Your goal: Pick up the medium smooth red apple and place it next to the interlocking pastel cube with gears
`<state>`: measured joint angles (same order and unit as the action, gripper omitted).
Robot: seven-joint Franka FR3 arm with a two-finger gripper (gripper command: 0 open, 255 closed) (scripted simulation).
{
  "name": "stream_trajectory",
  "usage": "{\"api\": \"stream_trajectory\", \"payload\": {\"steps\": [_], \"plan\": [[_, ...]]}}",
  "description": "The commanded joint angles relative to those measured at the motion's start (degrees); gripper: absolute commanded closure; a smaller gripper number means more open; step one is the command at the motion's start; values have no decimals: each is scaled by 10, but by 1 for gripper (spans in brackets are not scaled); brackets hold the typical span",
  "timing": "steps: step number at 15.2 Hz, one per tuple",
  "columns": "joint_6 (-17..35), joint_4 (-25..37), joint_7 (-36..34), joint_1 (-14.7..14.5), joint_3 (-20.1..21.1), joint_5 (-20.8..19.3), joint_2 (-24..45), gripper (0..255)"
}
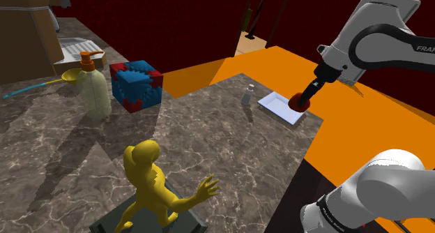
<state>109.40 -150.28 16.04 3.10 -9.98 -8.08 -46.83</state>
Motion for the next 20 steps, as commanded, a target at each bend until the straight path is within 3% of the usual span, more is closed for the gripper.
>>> {"api": "stream_trajectory", "payload": {"steps": [1, 10, 20], "plan": [[-18, 15, 1, 0, 2, 2, -2, 255], [-84, 87, 3, -4, 9, 9, 3, 255], [-38, 169, -95, -50, 91, 61, 136, 255]]}}
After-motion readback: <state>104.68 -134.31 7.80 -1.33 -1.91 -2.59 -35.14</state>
